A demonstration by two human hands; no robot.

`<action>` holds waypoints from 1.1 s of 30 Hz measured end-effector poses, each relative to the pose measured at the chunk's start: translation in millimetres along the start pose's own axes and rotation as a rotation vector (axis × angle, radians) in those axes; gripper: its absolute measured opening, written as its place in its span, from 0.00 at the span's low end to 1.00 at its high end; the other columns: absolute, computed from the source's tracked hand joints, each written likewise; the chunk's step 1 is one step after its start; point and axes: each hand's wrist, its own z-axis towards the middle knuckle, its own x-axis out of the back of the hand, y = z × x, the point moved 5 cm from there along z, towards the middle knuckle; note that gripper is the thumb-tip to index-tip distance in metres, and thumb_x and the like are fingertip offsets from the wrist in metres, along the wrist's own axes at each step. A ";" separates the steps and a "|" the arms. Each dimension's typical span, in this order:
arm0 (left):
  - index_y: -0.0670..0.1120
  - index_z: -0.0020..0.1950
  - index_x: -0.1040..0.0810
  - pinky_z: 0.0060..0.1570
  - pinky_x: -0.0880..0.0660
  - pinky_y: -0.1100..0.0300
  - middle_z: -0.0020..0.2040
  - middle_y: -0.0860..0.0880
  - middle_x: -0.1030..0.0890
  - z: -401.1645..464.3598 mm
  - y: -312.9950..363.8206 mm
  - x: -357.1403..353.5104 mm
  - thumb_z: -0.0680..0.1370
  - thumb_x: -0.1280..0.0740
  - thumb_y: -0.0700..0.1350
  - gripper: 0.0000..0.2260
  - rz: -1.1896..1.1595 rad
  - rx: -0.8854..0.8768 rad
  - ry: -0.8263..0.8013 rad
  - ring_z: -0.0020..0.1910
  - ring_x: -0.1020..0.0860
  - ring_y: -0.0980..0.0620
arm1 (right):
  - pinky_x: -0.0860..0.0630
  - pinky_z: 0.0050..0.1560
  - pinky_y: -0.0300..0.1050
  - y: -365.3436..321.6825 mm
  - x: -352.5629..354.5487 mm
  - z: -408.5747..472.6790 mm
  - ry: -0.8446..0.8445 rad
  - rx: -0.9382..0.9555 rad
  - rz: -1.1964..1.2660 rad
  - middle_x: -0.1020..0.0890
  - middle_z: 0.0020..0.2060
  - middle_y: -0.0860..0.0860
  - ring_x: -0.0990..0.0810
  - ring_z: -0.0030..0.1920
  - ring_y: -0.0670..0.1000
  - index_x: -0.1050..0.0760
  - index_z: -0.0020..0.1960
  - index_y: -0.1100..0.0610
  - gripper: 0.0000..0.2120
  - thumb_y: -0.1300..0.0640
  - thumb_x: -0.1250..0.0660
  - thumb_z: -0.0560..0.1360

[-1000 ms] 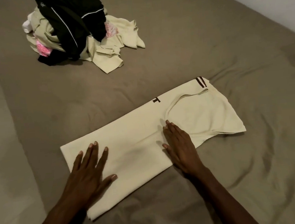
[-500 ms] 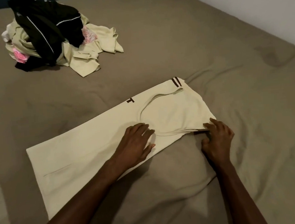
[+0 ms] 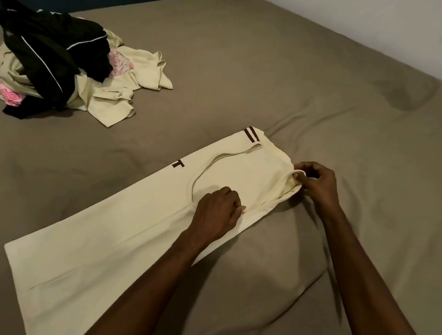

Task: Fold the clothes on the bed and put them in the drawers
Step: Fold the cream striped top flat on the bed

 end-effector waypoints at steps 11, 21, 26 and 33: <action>0.50 0.49 0.21 0.42 0.28 0.59 0.42 0.54 0.18 18.1 6.3 -13.5 0.77 0.29 0.60 0.14 -0.132 0.173 -0.163 0.41 0.22 0.54 | 0.20 0.45 0.35 22.5 -12.8 25.2 -0.043 -0.101 0.028 0.14 0.48 0.54 0.15 0.47 0.47 0.18 0.56 0.65 0.17 0.76 0.26 0.68; 0.49 0.53 0.24 0.44 0.29 0.56 0.47 0.52 0.18 22.7 11.7 -13.7 0.77 0.37 0.70 0.25 0.055 0.248 -0.262 0.48 0.20 0.51 | 0.23 0.39 0.40 23.9 -19.0 27.6 -0.020 0.024 -0.110 0.16 0.42 0.54 0.20 0.41 0.47 0.21 0.46 0.59 0.04 0.66 0.27 0.75; 0.48 0.40 0.27 0.41 0.34 0.56 0.38 0.52 0.23 36.1 5.7 -0.7 0.80 0.41 0.69 0.25 0.268 0.175 -0.267 0.41 0.24 0.49 | 0.24 0.48 0.41 41.0 -24.7 28.7 -0.008 0.063 -0.280 0.16 0.44 0.47 0.19 0.45 0.43 0.20 0.49 0.56 0.06 0.63 0.25 0.75; 0.46 0.33 0.27 0.32 0.36 0.57 0.30 0.50 0.24 26.5 -11.2 2.1 0.80 0.42 0.70 0.30 0.153 0.104 -0.316 0.32 0.25 0.50 | 0.20 0.52 0.51 54.9 -24.6 32.4 0.044 0.073 -0.305 0.16 0.46 0.46 0.18 0.48 0.49 0.20 0.50 0.52 0.06 0.51 0.27 0.76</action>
